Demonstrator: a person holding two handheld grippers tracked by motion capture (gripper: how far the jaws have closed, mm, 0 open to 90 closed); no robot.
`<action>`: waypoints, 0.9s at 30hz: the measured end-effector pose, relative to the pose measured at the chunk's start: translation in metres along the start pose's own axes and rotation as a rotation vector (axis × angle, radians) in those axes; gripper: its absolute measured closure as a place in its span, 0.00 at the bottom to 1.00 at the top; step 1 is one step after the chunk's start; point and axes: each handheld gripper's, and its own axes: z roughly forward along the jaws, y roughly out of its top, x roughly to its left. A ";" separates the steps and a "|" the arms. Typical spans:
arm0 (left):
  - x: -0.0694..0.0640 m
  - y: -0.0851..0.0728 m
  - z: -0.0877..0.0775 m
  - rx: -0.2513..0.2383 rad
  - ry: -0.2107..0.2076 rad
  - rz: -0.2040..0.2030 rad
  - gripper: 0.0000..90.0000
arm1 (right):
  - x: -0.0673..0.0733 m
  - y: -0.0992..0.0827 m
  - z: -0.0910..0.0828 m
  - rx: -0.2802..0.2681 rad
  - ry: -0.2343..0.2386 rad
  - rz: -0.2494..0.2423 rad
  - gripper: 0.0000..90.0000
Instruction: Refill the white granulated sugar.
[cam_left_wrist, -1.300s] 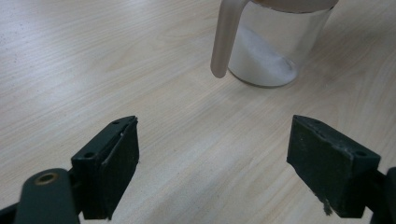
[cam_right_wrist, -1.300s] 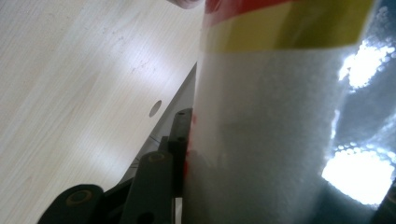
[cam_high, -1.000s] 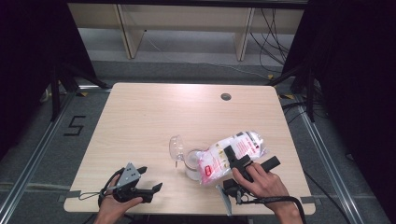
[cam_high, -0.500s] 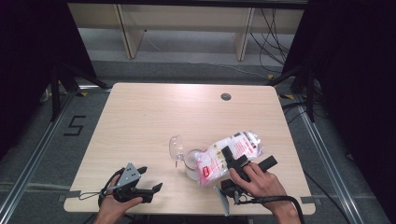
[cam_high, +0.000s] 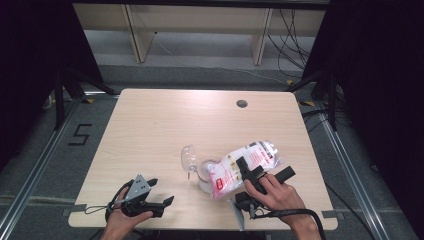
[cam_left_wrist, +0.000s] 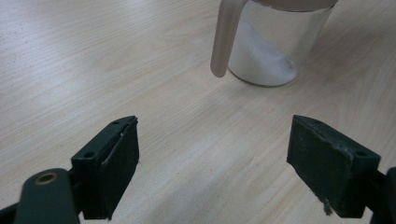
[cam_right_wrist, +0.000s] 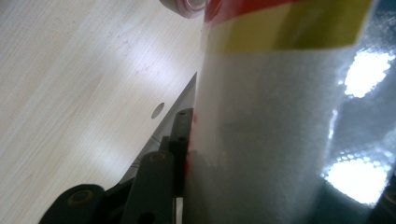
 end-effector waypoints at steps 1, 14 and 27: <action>0.000 0.000 0.000 0.000 -0.002 0.000 0.18 | 0.000 0.000 0.000 0.001 0.000 0.000 0.76; 0.000 0.000 -0.001 -0.002 0.002 -0.005 0.18 | 0.006 -0.004 -0.003 0.016 0.002 0.029 0.76; 0.001 0.000 -0.001 -0.002 0.004 -0.002 0.18 | 0.003 -0.007 -0.006 0.007 0.007 -0.002 0.77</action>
